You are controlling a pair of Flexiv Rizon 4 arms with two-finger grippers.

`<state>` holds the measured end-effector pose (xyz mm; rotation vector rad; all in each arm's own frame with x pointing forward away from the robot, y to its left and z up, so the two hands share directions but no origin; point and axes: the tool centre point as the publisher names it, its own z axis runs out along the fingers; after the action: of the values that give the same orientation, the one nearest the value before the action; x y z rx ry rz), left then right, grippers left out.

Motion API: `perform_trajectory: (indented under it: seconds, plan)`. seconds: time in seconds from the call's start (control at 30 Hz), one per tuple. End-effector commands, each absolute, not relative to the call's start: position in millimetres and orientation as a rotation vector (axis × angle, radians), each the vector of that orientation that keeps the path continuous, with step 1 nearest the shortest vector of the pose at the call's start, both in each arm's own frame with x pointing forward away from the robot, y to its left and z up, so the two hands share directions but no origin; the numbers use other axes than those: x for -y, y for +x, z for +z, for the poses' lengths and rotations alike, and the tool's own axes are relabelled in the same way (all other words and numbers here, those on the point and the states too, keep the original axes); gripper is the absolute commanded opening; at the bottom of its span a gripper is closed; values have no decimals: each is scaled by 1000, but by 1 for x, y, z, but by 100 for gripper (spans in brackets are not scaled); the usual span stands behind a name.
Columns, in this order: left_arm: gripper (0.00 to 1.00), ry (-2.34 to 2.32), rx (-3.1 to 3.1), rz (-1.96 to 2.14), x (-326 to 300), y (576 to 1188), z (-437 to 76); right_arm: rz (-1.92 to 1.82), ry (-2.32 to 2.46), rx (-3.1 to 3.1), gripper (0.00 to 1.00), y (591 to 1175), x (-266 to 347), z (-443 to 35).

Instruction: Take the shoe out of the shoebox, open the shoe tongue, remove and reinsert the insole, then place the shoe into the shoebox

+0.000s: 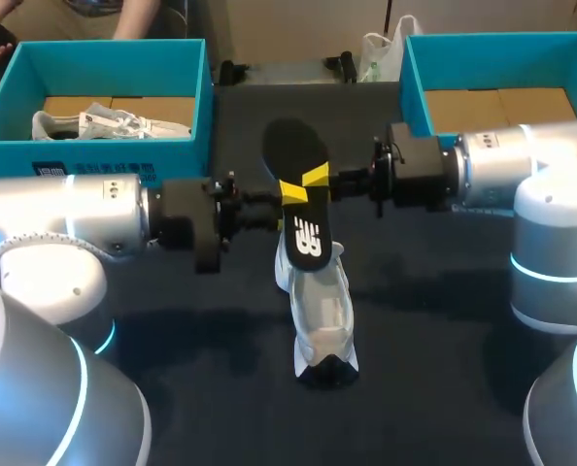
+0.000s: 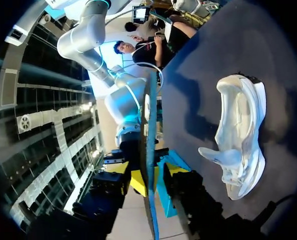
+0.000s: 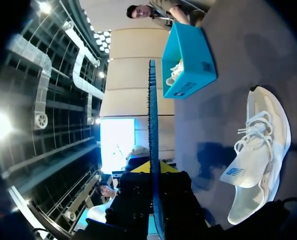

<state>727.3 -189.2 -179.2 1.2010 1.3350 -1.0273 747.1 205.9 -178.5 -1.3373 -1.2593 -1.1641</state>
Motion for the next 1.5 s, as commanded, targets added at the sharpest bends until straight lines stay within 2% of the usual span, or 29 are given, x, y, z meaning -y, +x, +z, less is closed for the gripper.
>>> perform_trajectory:
  seconds: [0.03,0.23,0.83,1.1,1.13,1.17,1.5]
  plan:
    - [100,1261,-1401,-1012,151,709,-164,-1180,-1356,1240,0,736,-193,-186]
    - [100,1435,-1531,-865,108,706,-157,-1180,-1378,1221,0,723,-182,-192]
    - [100,1435,-1531,-865,108,706,-157,-1167,-1356,1211,0,706,-174,-218]
    - [100,1557,-1767,-956,125,754,-127,-1176,-1349,1210,0,704,-175,-218]
    - [100,1593,-1807,-861,130,759,-124,-1176,-1349,1210,0,704,-175,-218]
    - [100,1589,-1820,-768,133,762,-120,-1176,-1349,1210,0,704,-175,-218]
    - [100,1589,-1820,-768,133,762,-120,-1176,-1349,1210,0,704,-175,-218]
